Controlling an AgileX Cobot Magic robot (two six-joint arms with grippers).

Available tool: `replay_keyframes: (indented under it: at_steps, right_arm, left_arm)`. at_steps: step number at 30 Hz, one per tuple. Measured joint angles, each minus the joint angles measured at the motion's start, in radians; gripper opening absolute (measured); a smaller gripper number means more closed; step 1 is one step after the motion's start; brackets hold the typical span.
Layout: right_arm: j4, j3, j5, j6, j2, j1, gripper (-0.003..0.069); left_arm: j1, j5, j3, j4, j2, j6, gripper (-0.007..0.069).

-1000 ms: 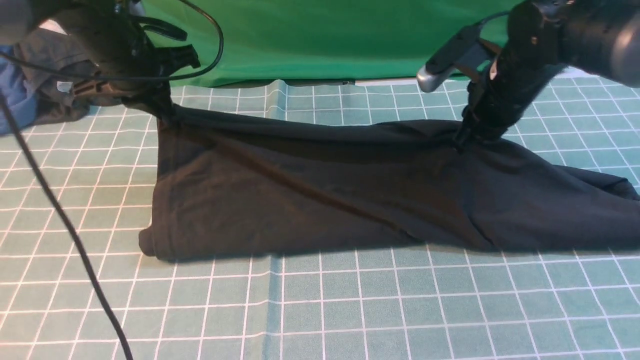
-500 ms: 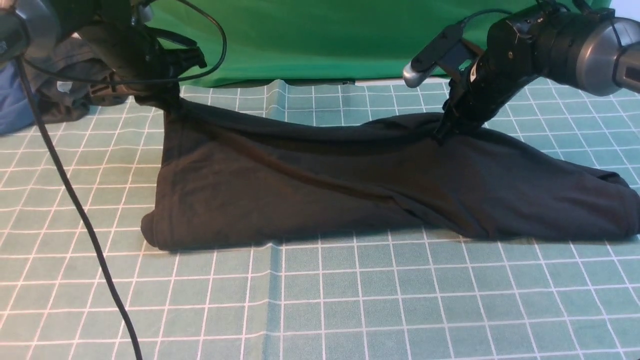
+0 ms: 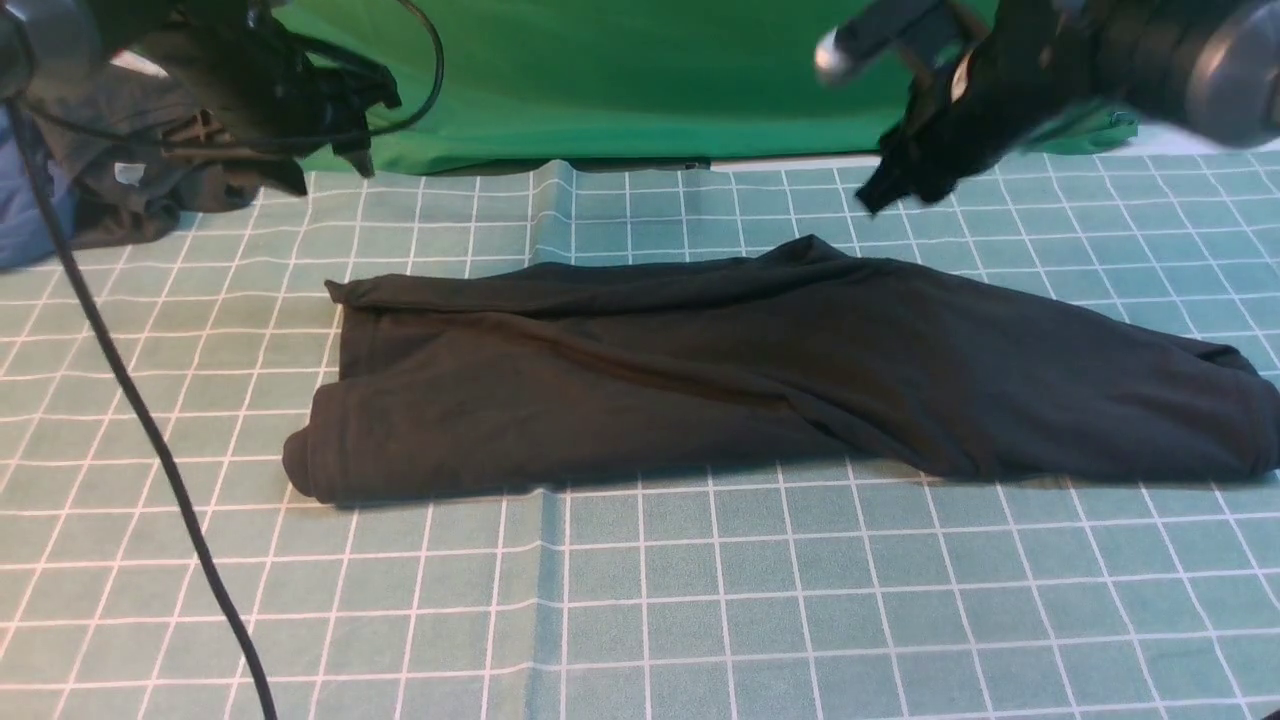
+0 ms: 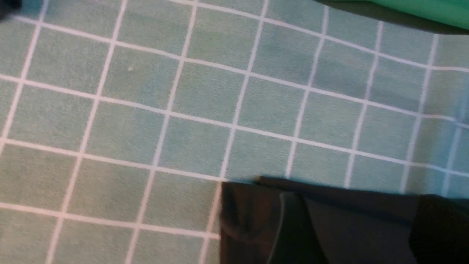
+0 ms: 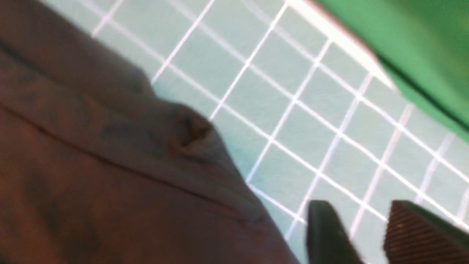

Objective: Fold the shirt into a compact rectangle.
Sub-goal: 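Fold the black garment in half by bringing its near edge over to the far edge, then pull the folded dark garment lengthwise by its ends to straighten it flat on the table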

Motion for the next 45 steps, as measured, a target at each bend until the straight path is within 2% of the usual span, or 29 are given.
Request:
replay_keyframes:
  at_steps: [1,2,3,4,5,7,9,15,20,26,33,35,37,42,45]
  right_arm:
    - [0.032,-0.007,0.016,-0.008,-0.02,0.0,0.0097]
    - [0.04,-0.008,0.019,-0.008,-0.024,0.0,0.0089]
    - [0.125,-0.015,0.043,-0.055,-0.046,0.0,0.0047]
    - [0.125,-0.016,0.046,-0.061,-0.047,0.0,0.0043]
    - [0.198,-0.02,0.079,-0.096,-0.05,0.0,0.0027]
    - [0.26,-0.02,0.121,-0.118,-0.038,0.0,0.0019]
    - [0.284,-0.02,0.145,-0.125,-0.02,0.0,0.0015]
    - [0.296,-0.02,0.159,-0.124,-0.01,0.0,0.0012]
    - [0.299,-0.02,0.183,-0.122,-0.01,0.0,0.0012]
    - [0.3,-0.02,0.207,-0.102,-0.01,0.0,0.0012]
    - [0.302,-0.02,0.227,-0.098,-0.01,0.0,0.0014]
    - [0.302,-0.02,0.228,-0.097,-0.01,0.0,0.0015]
    - [0.302,-0.02,0.235,-0.097,-0.01,0.0,0.0017]
    - [0.285,-0.02,0.265,-0.096,-0.011,-0.005,0.0018]
    - [0.275,-0.02,0.326,-0.096,-0.026,-0.042,0.0015]
  left_arm:
    - [-0.001,0.021,0.0,-0.065,-0.014,0.042,0.034]
    - [-0.001,0.026,0.0,-0.076,-0.016,0.042,0.0331]
    - [-0.01,0.063,0.0,-0.154,-0.024,0.112,0.0249]
    - [-0.011,0.063,0.0,-0.16,-0.024,0.119,0.0237]
    - [-0.032,0.092,0.0,-0.189,-0.018,0.158,0.0122]
    - [-0.065,0.123,0.0,-0.197,0.001,0.186,0.0056]
    - [-0.107,0.147,0.001,-0.2,0.036,0.207,0.002]
    - [-0.226,0.129,-0.005,-0.212,0.148,0.24,0.0002]
    - [-0.287,0.038,-0.028,-0.227,0.224,0.243,0.0002]
    - [-0.278,-0.054,-0.031,-0.222,0.272,0.236,0.0004]
    - [-0.208,-0.246,-0.043,-0.252,0.286,0.198,0.0006]
    - [-0.193,-0.254,-0.062,-0.252,0.286,0.195,0.0007]
    - [-0.176,-0.226,-0.102,-0.253,0.286,0.194,0.0006]
    - [-0.143,0.009,-0.233,-0.255,0.282,0.222,0.0006]
    - [-0.137,0.176,-0.271,-0.255,0.264,0.277,0.0006]
